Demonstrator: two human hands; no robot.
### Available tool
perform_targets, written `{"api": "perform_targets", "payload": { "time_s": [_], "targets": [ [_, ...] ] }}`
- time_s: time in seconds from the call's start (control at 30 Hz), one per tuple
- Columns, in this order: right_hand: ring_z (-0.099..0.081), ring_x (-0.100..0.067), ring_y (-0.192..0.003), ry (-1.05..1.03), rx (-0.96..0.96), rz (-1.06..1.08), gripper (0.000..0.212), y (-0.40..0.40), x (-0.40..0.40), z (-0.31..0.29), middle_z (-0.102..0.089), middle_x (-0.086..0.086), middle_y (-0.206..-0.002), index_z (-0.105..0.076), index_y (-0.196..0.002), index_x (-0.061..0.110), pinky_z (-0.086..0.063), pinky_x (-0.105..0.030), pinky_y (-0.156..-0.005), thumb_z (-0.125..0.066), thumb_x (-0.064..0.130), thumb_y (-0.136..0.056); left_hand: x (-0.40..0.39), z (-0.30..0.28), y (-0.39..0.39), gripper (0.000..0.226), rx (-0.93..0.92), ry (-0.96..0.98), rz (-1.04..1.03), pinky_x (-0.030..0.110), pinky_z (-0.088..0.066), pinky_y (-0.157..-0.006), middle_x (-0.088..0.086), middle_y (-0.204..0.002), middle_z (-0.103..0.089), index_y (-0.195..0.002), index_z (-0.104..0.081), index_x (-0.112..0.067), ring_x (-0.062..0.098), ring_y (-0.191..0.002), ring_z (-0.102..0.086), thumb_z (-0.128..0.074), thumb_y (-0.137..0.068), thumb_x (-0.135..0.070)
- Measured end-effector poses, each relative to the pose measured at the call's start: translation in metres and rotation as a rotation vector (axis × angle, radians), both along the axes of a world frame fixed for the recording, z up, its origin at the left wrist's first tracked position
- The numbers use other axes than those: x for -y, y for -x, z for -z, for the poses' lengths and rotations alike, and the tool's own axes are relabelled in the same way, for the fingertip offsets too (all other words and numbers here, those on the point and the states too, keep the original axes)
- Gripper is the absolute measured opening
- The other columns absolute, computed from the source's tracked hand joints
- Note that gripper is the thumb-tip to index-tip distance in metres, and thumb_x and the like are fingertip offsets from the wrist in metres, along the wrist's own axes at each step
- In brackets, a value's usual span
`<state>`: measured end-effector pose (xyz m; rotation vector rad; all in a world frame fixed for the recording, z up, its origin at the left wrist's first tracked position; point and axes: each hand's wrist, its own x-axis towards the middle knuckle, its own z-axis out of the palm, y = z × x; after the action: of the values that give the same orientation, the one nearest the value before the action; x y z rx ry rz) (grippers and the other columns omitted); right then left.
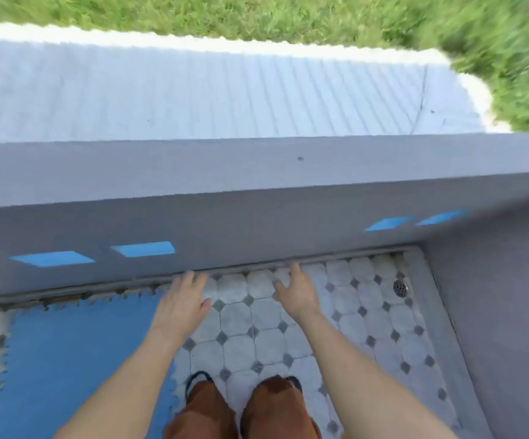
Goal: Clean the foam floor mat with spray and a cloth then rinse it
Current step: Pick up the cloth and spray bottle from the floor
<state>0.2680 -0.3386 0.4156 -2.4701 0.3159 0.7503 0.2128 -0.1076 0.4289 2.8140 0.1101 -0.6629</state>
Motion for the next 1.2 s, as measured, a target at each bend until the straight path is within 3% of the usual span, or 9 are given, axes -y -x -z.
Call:
{"api": "perform_targets", "payload": {
  "time_s": [0.1, 0.23, 0.5, 0.63, 0.9, 1.03, 1.2],
  "targets": [
    [-0.046, -0.031, -0.124, -0.016, -0.02, 0.243, 0.063, 0.039, 0.091, 0.014, -0.04, -0.013, -0.143, -0.027, -0.149, 0.023, -0.042, -0.039, -0.098, -0.056, 0.037, -0.095, 0.073, 0.014, -0.007, 0.067, -0.027, -0.034, 0.17, 0.04, -0.042, -0.097, 0.008, -0.154, -0.019, -0.15, -0.017, -0.022, 0.029, -0.131, -0.035, -0.048, -0.094, -0.039],
    [-0.04, -0.029, -0.129, -0.041, -0.075, 0.594, 0.072, 0.123, 0.211, 0.028, -0.035, -0.013, -0.146, -0.021, -0.152, 0.022, -0.037, -0.037, -0.103, -0.061, 0.032, -0.093, 0.177, 0.031, 0.002, 0.073, -0.09, -0.089, 0.361, 0.047, -0.037, -0.1, 0.013, -0.16, 0.002, -0.152, -0.009, -0.021, 0.034, -0.134, -0.03, -0.05, -0.093, -0.037],
    [-0.041, -0.031, -0.133, 0.019, -0.148, 1.304, 0.072, 0.353, 0.384, 0.056, -0.038, -0.016, -0.147, -0.029, -0.15, 0.013, -0.035, -0.035, -0.107, -0.067, 0.028, -0.09, 0.395, 0.071, 0.071, 0.086, -0.033, -0.025, 0.758, 0.05, -0.039, -0.097, 0.016, -0.159, -0.006, -0.153, -0.003, -0.014, 0.036, -0.133, -0.034, -0.057, -0.09, -0.037],
    [-0.045, -0.031, -0.128, 0.012, -0.164, 1.497, 0.07, 0.439, 0.392, 0.09, -0.045, -0.018, -0.14, -0.036, -0.146, 0.013, -0.037, -0.036, -0.104, -0.07, 0.031, -0.087, 0.462, 0.109, 0.117, 0.084, -0.066, -0.022, 0.988, 0.049, -0.038, -0.098, 0.017, -0.159, -0.006, -0.153, -0.005, -0.013, 0.037, -0.133, -0.033, -0.056, -0.091, -0.038],
    [-0.039, -0.028, -0.136, -0.015, -0.187, 1.732, 0.075, 0.522, 0.363, 0.167, -0.039, -0.011, -0.15, -0.031, -0.15, 0.016, -0.034, -0.035, -0.109, -0.07, 0.03, -0.088, 0.538, 0.188, 0.149, 0.079, -0.113, -0.13, 1.335, 0.047, -0.031, -0.108, 0.014, -0.16, 0.003, -0.153, 0.001, -0.016, 0.035, -0.139, -0.026, -0.047, -0.095, -0.04],
    [-0.038, -0.027, -0.138, -0.011, -0.133, 1.847, 0.075, 0.537, 0.357, 0.192, -0.038, -0.008, -0.152, -0.032, -0.15, 0.016, -0.035, -0.036, -0.109, -0.07, 0.033, -0.088, 0.574, 0.21, 0.151, 0.069, -0.064, -0.156, 1.426, 0.05, -0.032, -0.105, 0.016, -0.159, -0.007, -0.151, -0.016, -0.013, 0.037, -0.137, -0.027, -0.049, -0.095, -0.037],
    [-0.04, -0.025, -0.135, -0.111, -0.138, 1.851, 0.074, 0.548, 0.345, 0.22, -0.041, -0.008, -0.147, -0.032, -0.149, 0.018, -0.035, -0.032, -0.106, -0.072, 0.027, -0.087, 0.627, 0.239, 0.153, 0.048, -0.085, -0.162, 1.432, 0.052, -0.035, -0.101, 0.016, -0.146, -0.04, -0.138, -0.045, -0.01, 0.039, -0.128, -0.037, -0.05, -0.095, -0.032]
  ]
}}
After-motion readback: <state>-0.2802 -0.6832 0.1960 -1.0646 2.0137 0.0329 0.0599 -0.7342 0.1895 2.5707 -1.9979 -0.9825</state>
